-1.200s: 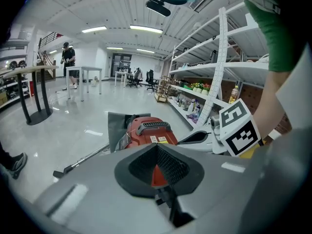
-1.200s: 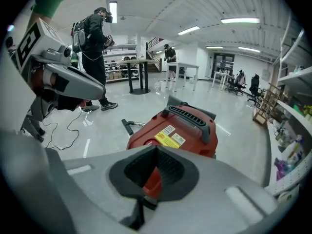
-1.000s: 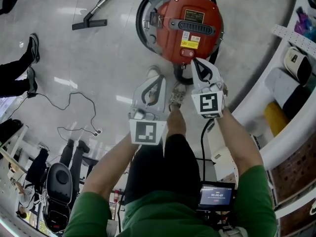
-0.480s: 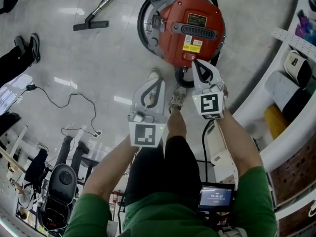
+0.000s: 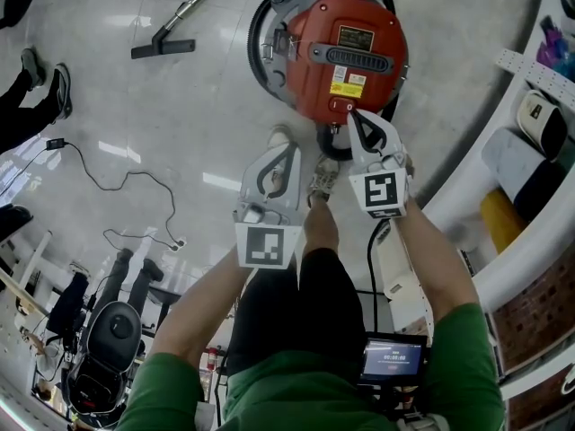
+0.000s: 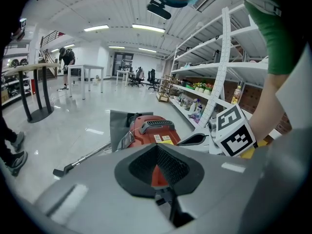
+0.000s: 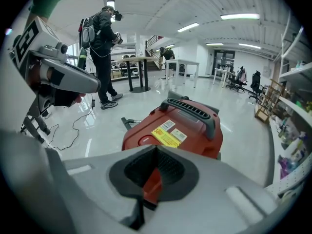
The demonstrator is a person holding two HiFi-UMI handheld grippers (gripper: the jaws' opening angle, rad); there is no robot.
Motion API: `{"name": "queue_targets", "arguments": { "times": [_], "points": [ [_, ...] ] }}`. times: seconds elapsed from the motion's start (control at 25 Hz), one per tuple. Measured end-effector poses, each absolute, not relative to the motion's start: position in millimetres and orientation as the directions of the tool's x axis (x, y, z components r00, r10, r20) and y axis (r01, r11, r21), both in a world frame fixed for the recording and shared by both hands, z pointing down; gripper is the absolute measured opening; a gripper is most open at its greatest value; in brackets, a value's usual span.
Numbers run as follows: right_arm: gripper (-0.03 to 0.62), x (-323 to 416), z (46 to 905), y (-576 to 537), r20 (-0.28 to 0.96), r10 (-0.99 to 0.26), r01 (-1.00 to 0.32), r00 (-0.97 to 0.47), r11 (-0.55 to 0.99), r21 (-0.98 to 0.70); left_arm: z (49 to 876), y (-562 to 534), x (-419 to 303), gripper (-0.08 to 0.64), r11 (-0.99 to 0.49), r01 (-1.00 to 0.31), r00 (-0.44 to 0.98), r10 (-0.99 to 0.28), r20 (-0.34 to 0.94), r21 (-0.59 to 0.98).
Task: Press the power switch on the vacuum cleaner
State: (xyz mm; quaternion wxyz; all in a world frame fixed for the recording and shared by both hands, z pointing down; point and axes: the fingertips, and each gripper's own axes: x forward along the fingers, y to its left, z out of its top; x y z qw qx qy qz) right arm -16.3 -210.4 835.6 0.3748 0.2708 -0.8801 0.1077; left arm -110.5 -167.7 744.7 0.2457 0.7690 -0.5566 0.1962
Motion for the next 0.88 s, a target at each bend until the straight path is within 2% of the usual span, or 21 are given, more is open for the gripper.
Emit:
{"name": "queue_targets", "arguments": {
  "times": [0.88],
  "points": [
    [0.003,-13.6,843.3,-210.4,0.746,-0.37,-0.562,-0.553,0.827,-0.006,742.2,-166.0,-111.0,0.007,-0.266,-0.951,0.308,-0.752,0.583,0.159]
  ]
}}
